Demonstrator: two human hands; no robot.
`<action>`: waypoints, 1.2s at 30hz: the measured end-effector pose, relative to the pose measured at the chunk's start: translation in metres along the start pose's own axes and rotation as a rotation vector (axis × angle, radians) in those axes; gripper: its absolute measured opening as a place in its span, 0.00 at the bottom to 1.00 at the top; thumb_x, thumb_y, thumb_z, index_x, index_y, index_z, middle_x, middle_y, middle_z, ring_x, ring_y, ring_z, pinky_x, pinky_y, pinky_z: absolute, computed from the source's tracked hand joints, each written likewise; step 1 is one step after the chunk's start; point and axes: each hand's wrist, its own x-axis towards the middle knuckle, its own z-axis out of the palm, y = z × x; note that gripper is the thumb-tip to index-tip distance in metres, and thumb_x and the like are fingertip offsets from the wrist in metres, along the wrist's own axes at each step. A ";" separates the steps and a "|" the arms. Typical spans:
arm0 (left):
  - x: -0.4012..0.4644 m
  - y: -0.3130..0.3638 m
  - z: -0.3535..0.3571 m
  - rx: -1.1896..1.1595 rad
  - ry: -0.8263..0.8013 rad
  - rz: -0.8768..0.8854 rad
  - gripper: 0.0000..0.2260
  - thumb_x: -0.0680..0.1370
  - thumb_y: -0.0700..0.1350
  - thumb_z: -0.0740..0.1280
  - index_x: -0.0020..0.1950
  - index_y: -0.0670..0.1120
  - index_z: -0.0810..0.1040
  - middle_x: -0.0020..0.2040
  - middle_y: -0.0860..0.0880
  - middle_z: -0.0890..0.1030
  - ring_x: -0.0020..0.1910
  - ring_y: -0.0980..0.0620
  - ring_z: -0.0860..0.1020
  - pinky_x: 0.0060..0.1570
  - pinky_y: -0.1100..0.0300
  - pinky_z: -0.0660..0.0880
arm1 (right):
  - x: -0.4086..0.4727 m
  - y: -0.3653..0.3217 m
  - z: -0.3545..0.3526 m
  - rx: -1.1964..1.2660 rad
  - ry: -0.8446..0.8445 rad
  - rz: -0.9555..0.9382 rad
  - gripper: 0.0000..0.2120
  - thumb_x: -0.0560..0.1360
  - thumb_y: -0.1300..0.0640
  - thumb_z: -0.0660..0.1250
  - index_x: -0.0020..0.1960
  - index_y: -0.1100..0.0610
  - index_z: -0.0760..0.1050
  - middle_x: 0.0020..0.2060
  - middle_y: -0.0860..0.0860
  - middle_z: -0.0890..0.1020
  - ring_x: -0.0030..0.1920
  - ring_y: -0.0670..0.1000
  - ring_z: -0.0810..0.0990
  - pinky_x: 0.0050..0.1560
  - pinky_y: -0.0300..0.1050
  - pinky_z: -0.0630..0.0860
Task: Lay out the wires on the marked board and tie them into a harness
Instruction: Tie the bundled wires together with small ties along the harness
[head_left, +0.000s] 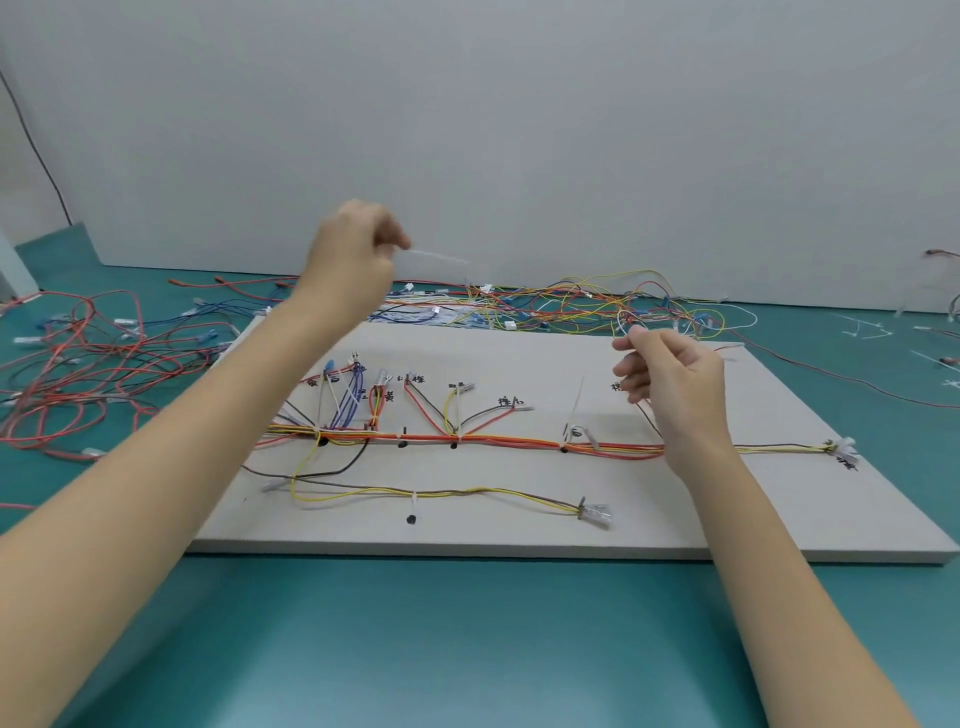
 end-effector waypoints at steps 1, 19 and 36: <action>-0.005 0.015 0.002 -0.016 -0.072 0.069 0.12 0.75 0.30 0.61 0.49 0.41 0.82 0.51 0.40 0.78 0.51 0.44 0.76 0.51 0.59 0.69 | -0.001 -0.001 0.001 0.004 -0.009 -0.028 0.10 0.79 0.56 0.65 0.41 0.58 0.82 0.30 0.50 0.79 0.30 0.48 0.73 0.28 0.37 0.69; -0.064 0.100 0.030 -0.137 -0.525 0.322 0.12 0.76 0.31 0.61 0.48 0.44 0.80 0.46 0.49 0.76 0.49 0.51 0.73 0.49 0.58 0.70 | -0.001 -0.009 -0.008 -0.046 -0.280 0.088 0.12 0.75 0.50 0.70 0.50 0.58 0.82 0.47 0.51 0.83 0.30 0.45 0.68 0.27 0.36 0.62; -0.070 0.106 0.040 -0.110 -0.596 0.270 0.12 0.74 0.30 0.60 0.43 0.47 0.69 0.44 0.50 0.73 0.44 0.50 0.68 0.40 0.59 0.62 | -0.010 -0.008 -0.003 -0.245 -0.492 -0.026 0.03 0.72 0.65 0.73 0.39 0.64 0.84 0.36 0.48 0.86 0.35 0.40 0.79 0.35 0.29 0.72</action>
